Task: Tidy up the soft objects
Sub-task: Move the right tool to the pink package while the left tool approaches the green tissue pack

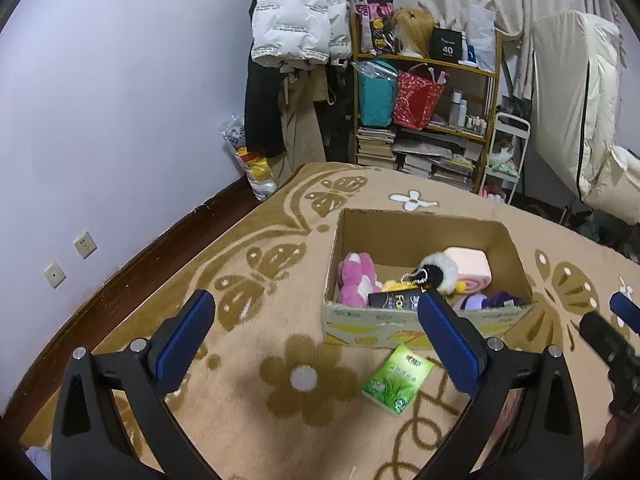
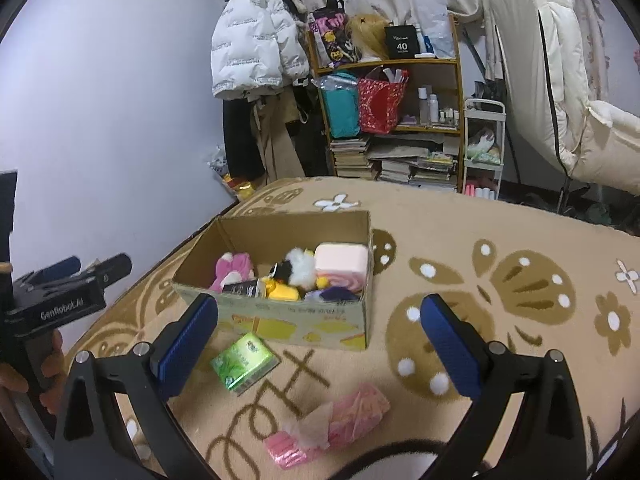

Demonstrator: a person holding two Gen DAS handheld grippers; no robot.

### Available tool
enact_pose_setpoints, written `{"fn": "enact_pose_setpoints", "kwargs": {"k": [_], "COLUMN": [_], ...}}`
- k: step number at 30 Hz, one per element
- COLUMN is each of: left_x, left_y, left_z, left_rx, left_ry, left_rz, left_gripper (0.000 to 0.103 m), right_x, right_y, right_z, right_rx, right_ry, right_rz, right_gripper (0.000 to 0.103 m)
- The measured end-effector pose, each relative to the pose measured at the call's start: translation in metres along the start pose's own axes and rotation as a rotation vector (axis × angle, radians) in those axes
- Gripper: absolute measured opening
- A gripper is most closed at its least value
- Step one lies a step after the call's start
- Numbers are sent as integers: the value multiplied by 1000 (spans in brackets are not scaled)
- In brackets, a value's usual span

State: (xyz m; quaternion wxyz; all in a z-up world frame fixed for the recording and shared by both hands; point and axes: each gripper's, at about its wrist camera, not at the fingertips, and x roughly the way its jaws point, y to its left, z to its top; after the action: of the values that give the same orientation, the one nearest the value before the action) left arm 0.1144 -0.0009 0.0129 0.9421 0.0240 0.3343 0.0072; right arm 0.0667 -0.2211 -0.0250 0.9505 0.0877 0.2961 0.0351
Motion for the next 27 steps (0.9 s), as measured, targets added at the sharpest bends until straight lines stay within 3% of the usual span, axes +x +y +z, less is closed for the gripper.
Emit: {"fn": "enact_pose_setpoints", "kwargs": {"k": [10,27], "left_x": [24,65], "left_y": [-6,-24], "left_z": [-21,-36], "left_rx": [14,50], "left_ry": [92,201], "left_rz": [-15,-43], "left_gripper": [101,101], "right_x": [17,60], "right_y": [-7,-32], "right_z": [-36,-70], "right_rx": [66,165], "right_ry": [95,238], "right_rz": [-4,-27], "right_gripper": [103,103]}}
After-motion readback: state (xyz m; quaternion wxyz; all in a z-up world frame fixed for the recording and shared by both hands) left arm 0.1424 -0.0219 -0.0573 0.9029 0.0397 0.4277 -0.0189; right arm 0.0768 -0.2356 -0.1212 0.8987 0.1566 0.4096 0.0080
